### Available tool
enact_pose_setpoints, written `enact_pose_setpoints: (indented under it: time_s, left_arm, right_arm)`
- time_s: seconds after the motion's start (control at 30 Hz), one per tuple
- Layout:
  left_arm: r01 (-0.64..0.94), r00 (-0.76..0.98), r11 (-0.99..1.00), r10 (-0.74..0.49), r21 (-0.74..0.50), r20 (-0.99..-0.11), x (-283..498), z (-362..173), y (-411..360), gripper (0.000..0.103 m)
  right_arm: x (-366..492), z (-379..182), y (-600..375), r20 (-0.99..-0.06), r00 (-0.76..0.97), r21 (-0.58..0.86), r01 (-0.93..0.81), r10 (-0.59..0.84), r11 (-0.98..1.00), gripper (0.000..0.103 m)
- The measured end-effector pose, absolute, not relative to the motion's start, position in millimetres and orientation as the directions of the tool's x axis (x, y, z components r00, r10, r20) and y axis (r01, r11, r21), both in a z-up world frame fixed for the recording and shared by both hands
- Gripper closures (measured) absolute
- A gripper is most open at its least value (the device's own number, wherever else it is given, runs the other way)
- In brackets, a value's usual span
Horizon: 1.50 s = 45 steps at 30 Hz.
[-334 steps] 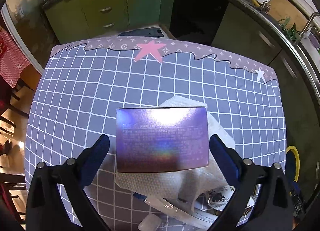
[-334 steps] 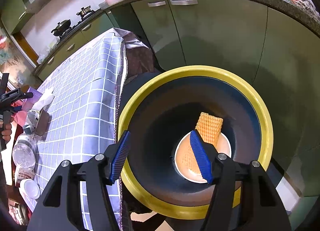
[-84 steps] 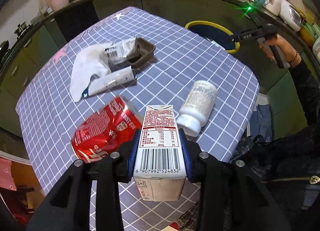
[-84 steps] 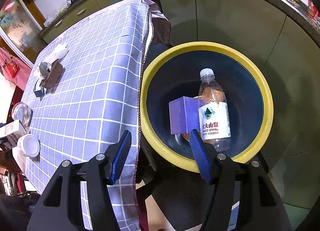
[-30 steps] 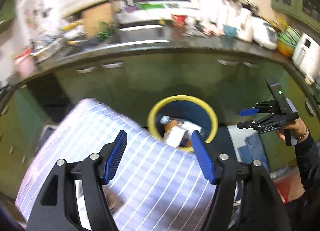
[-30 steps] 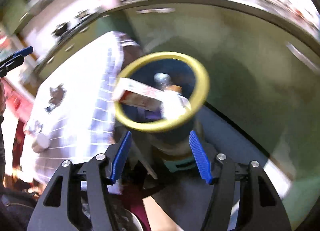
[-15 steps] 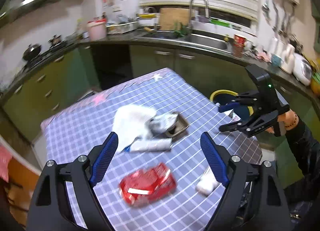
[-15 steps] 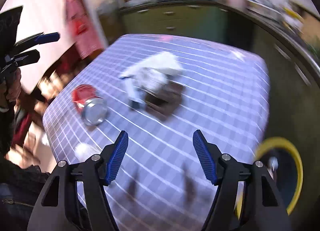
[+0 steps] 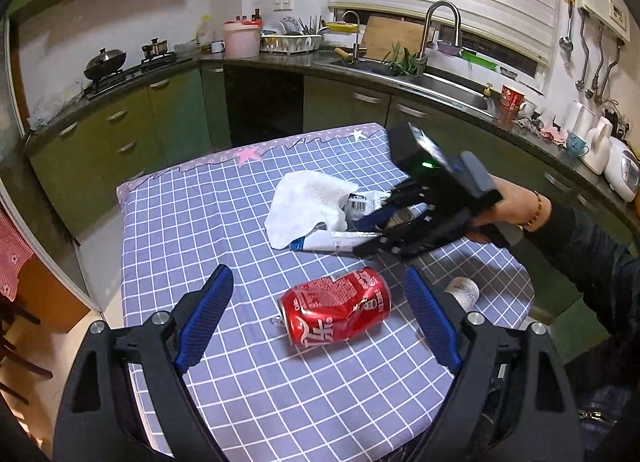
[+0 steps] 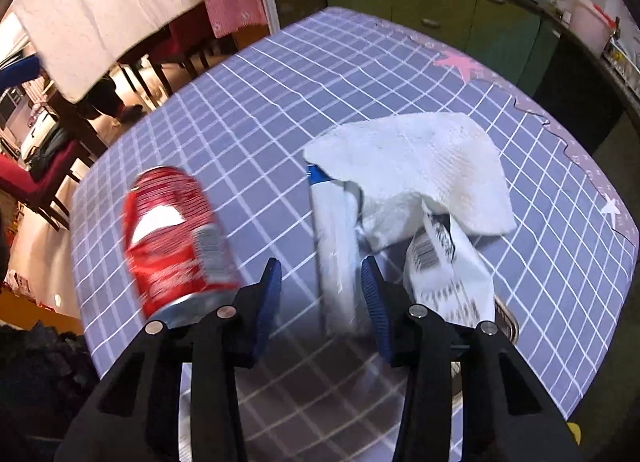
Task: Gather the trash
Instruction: 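Grasp the white tube with blue cap using the right tool, then carry the white tube with the right tool into the bin and release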
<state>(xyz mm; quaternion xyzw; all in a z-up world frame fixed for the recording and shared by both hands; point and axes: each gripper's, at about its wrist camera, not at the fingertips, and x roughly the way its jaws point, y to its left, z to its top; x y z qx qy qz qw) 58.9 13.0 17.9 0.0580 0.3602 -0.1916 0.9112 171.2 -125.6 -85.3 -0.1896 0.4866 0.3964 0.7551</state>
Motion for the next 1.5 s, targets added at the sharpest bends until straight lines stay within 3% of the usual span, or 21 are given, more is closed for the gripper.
enact_pose_setpoints:
  time_s: [0.2,0.53,1.13,1.33,1.5]
  left_arm:
    - [0.392,0.658,0.919,-0.308,-0.036,-0.687,55,13,17,0.020]
    - [0.410,0.643,0.911,-0.321,-0.042,-0.695,56,7,12,0.020]
    - [0.449,0.637,0.893,-0.334,-0.017,-0.695,46,6,-2,0.018]
    - [0.487,0.621,0.873,-0.353,-0.009,-0.700,47,3,-16,0.017]
    - [0.536,0.598,0.844,-0.378,0.002,-0.706,47,1,-36,0.017]
  right_arm:
    - [188,-104,-119,-0.916,0.169,0.106,-0.772,0.364,0.626,0.061]
    - [182,-106,-114,-0.923,0.160,0.096,-0.785,0.350,0.612,0.083]
    - [124,-33,-192,-0.826,0.209,0.213,-0.744,0.523,0.633,0.083]
    - [100,-14,-310,-0.803,0.372,0.200,-0.568,0.466,0.798,0.083]
    - [90,-41,-428,-0.852,0.458,0.125,-0.292,0.253,0.948,0.081]
